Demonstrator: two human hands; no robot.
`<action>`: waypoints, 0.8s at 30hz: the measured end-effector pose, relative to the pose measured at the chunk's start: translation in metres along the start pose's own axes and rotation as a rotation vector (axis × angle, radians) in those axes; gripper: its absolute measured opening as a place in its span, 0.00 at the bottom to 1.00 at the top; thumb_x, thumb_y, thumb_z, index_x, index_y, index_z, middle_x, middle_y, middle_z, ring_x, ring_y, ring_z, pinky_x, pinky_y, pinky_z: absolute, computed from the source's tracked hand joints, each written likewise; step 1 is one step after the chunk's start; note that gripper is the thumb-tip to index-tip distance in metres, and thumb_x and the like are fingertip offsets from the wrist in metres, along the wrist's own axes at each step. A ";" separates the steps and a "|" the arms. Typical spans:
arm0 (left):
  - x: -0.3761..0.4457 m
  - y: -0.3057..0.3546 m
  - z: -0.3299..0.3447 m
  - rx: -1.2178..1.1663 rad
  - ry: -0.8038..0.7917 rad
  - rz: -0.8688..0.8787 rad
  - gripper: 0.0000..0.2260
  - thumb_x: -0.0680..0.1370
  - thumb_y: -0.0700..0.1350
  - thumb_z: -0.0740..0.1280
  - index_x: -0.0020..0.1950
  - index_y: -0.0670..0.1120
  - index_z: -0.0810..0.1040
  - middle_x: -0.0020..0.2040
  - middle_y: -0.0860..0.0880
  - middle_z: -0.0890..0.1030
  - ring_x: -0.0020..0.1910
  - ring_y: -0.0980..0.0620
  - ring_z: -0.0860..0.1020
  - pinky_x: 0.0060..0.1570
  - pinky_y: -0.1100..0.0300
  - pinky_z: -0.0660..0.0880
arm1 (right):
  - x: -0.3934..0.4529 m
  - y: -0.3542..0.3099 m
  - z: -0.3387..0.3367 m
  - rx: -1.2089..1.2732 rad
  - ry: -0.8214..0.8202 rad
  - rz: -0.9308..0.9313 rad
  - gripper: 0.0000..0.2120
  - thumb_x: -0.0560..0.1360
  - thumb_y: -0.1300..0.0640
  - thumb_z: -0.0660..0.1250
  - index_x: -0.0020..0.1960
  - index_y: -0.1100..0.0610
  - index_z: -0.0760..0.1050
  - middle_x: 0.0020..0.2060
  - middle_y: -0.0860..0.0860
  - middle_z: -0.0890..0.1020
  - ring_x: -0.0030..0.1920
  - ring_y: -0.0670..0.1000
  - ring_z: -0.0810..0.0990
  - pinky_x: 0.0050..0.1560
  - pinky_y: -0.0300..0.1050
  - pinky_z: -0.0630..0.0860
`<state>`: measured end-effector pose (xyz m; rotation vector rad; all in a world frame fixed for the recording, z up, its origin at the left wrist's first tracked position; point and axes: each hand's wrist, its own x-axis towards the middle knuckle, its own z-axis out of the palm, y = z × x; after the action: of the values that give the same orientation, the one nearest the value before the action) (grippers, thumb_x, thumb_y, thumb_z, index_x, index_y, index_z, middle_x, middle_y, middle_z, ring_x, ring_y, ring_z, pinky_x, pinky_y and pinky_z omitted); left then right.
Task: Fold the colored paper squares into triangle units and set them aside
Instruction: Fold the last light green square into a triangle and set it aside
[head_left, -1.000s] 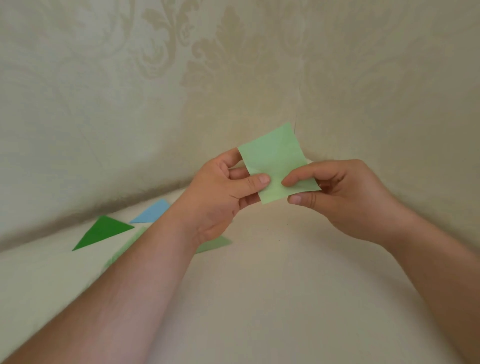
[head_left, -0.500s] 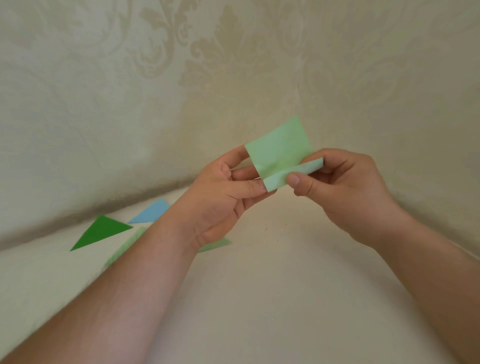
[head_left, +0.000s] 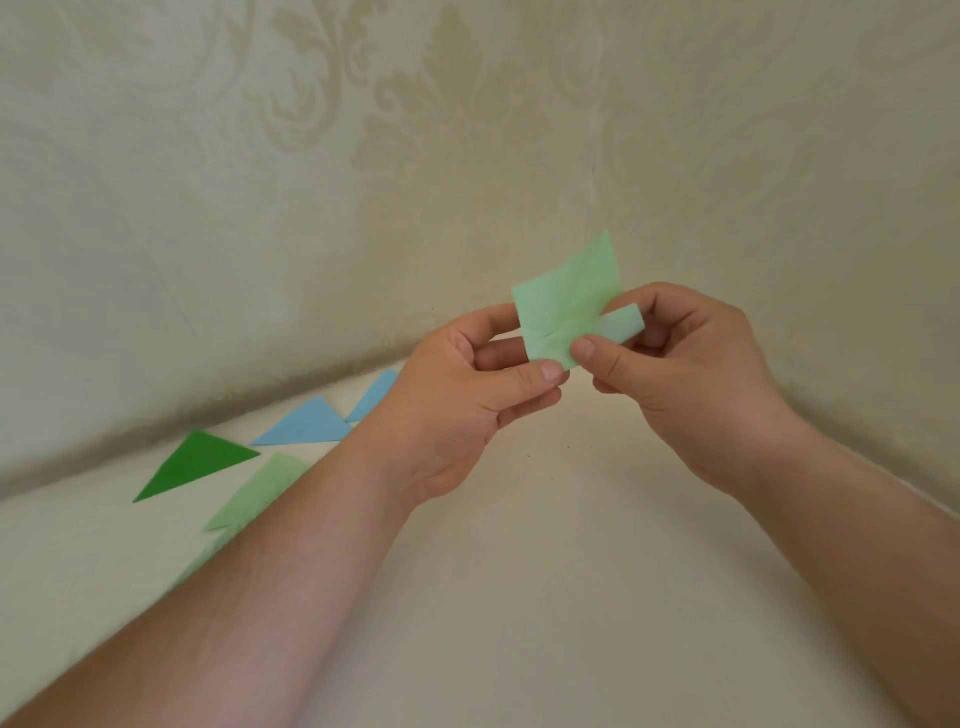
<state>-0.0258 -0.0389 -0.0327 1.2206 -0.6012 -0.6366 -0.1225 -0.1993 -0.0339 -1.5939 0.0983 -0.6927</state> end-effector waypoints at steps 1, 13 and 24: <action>0.000 0.000 0.001 -0.002 0.009 -0.003 0.22 0.76 0.31 0.72 0.68 0.45 0.79 0.55 0.44 0.87 0.50 0.50 0.85 0.47 0.62 0.81 | 0.000 0.000 0.001 0.007 0.005 0.002 0.09 0.72 0.67 0.76 0.46 0.55 0.80 0.41 0.61 0.85 0.38 0.53 0.80 0.41 0.47 0.80; 0.000 -0.001 0.005 -0.071 0.090 -0.088 0.17 0.76 0.30 0.71 0.63 0.43 0.81 0.48 0.44 0.86 0.40 0.53 0.83 0.39 0.64 0.80 | -0.004 -0.005 0.005 -0.063 0.032 0.022 0.27 0.76 0.68 0.73 0.62 0.40 0.70 0.43 0.56 0.87 0.39 0.52 0.83 0.48 0.47 0.84; 0.000 -0.001 0.008 -0.026 0.098 -0.058 0.15 0.77 0.30 0.70 0.61 0.43 0.81 0.47 0.45 0.87 0.39 0.53 0.83 0.40 0.64 0.80 | -0.006 -0.005 0.009 0.006 -0.155 0.322 0.04 0.77 0.63 0.71 0.46 0.57 0.84 0.36 0.52 0.82 0.36 0.49 0.79 0.43 0.46 0.80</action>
<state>-0.0312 -0.0441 -0.0317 1.2411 -0.4754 -0.6277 -0.1247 -0.1884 -0.0317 -1.5739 0.2323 -0.3183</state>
